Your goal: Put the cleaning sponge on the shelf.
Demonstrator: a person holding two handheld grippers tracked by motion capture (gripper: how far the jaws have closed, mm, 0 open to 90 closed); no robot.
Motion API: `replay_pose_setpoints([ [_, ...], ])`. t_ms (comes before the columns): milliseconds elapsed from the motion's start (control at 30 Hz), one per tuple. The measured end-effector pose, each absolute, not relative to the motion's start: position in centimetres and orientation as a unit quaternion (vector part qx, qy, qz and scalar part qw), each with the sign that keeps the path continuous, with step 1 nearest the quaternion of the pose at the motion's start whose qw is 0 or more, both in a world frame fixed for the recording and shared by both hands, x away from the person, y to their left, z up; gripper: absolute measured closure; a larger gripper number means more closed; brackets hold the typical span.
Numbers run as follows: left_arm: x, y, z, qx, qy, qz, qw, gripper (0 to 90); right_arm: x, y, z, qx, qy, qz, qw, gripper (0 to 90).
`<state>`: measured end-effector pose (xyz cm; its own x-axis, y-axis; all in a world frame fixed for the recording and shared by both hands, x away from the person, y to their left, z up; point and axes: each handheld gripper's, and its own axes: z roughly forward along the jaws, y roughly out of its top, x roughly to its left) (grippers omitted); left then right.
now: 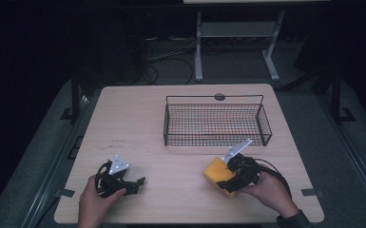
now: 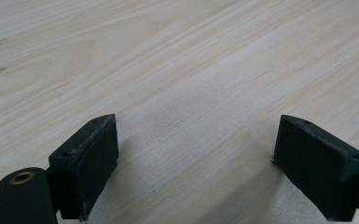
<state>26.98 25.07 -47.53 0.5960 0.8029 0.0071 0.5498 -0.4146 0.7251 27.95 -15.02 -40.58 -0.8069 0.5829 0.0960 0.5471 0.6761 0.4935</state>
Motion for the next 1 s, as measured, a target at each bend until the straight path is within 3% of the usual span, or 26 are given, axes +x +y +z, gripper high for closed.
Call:
replay_pose_setpoints([
  [1000,27.0,25.1,-47.5,0.820,0.413,0.180,0.352,12.8,30.2,-16.4,-37.1,0.318,0.907,0.270,0.054,29.3],
])
